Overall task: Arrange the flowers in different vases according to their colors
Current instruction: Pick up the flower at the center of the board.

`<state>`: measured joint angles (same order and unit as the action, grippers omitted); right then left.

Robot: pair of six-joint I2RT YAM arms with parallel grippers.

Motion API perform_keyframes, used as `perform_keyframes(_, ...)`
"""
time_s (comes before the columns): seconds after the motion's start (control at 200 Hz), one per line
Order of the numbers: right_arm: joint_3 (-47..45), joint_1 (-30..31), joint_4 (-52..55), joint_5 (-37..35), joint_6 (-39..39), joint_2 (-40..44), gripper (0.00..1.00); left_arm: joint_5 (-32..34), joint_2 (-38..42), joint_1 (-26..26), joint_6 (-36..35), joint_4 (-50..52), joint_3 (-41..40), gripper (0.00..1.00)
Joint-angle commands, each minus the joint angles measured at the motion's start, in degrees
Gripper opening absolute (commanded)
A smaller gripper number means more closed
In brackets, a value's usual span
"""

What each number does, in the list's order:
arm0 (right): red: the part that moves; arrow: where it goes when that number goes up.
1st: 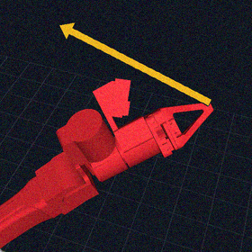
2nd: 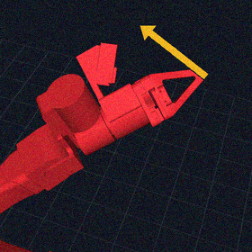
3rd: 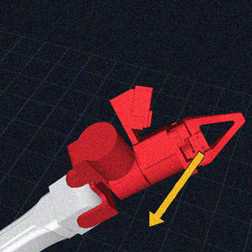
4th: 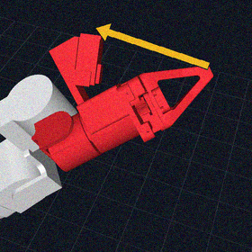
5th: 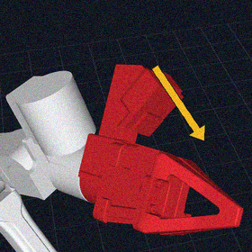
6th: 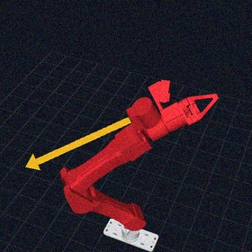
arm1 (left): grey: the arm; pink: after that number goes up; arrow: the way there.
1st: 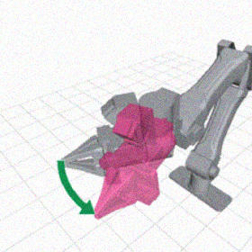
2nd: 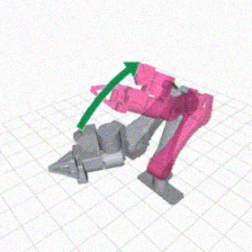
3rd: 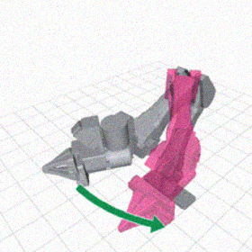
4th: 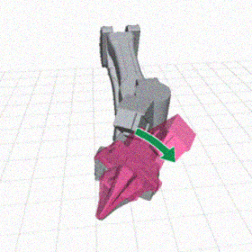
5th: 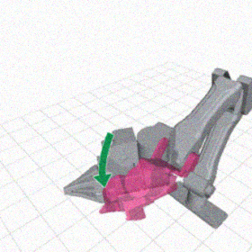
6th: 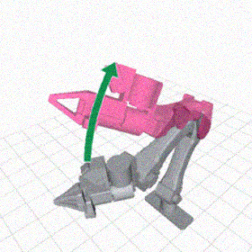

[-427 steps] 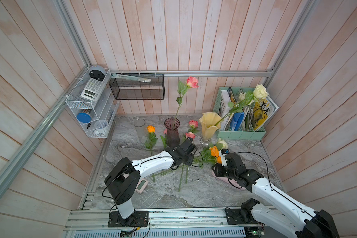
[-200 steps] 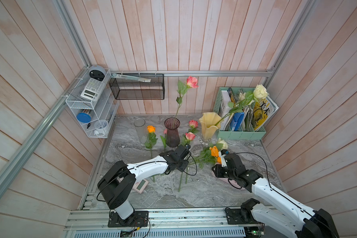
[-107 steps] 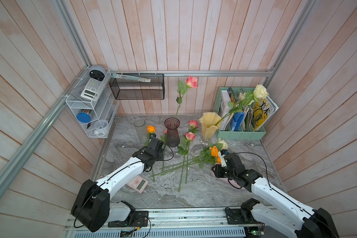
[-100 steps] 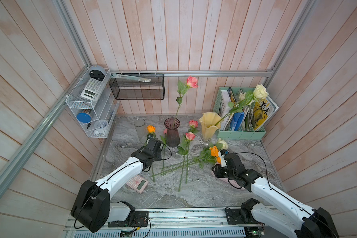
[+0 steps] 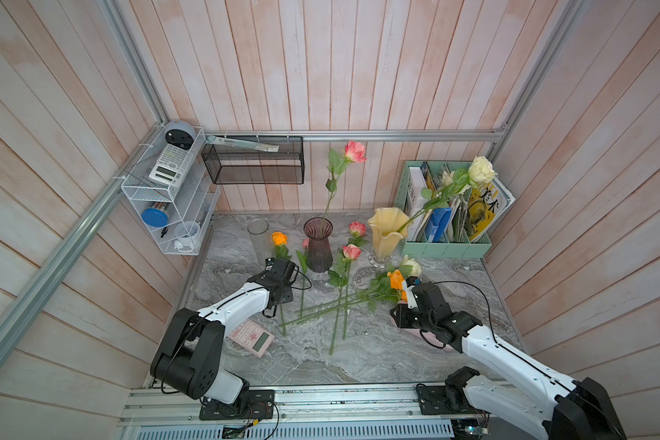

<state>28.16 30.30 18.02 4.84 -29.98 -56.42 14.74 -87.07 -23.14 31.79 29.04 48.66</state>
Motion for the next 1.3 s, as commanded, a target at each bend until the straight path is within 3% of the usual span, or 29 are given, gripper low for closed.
perform_keyframes(0.0, 0.35, -0.16, -0.82, 0.56, 0.18, 0.01, 0.29, -1.08, -2.09, 0.31, 0.48, -1.8, 1.78, 0.54)
perform_keyframes(0.505, 0.47, -0.22, -1.06, 1.2, -0.35, -0.99, 0.29, -4.83, -8.58, 1.82, -0.06, -7.87, 0.76, 0.37)
perform_keyframes(0.985, 0.53, -0.2, -0.67, 0.7, -0.35, -1.06, 0.3, -3.85, -6.05, 1.79, -2.52, -8.75, 1.78, 0.0)
perform_keyframes(1.295, 1.17, -0.16, -0.68, 0.76, -0.43, -3.02, 0.3, -4.46, 3.53, 1.35, -6.15, -4.85, 4.67, 0.0)
